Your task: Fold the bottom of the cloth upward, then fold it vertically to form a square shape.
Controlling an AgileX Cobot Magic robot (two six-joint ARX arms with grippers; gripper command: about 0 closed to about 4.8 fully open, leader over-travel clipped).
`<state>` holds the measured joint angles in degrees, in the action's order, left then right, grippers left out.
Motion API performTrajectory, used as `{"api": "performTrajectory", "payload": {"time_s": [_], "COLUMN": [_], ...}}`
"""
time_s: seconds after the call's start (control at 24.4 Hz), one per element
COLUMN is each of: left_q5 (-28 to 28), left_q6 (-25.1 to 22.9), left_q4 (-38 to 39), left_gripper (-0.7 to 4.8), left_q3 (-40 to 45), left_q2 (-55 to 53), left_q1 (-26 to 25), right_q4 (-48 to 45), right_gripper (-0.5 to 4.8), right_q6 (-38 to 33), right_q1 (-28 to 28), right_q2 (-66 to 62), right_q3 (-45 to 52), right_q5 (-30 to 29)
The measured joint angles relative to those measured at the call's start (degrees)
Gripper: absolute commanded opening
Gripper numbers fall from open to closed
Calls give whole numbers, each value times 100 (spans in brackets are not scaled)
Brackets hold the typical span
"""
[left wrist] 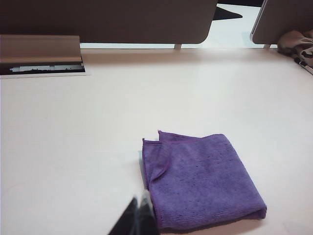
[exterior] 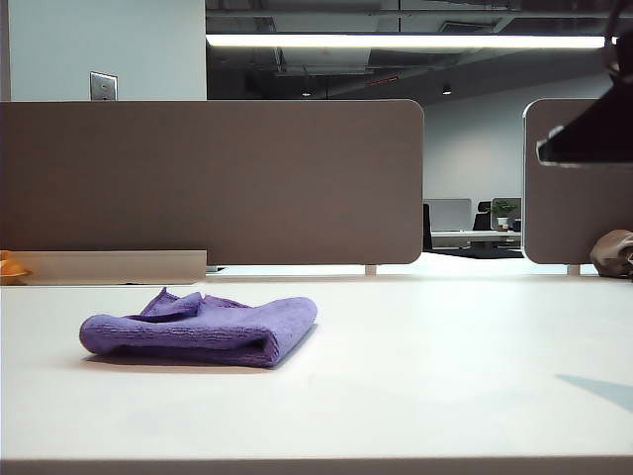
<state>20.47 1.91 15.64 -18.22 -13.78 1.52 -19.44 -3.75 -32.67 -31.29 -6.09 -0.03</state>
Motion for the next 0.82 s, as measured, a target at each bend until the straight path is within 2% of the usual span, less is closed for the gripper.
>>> {"api": "performTrajectory", "payload": {"time_s": [0.33,0.7,0.82], "left_q5": [-26,-133,-306], "left_q6": [144,157,157], "left_q4": [-684,-802,-844], "left_gripper": [-6,-6,-6], "left_q3": [503,986,1084], "left_q2": [0,-2,0], "left_q1": [0,0,0], "right_q4": [-63,-48,236], "right_gripper": [-5,-5,-5], "right_q6": [-50,-50,-50], "right_q1": [0,0,0], "right_q2": [-2,-2,0], "right_q3": [365,540,557], "right_q5": [-15,-15,-15]}}
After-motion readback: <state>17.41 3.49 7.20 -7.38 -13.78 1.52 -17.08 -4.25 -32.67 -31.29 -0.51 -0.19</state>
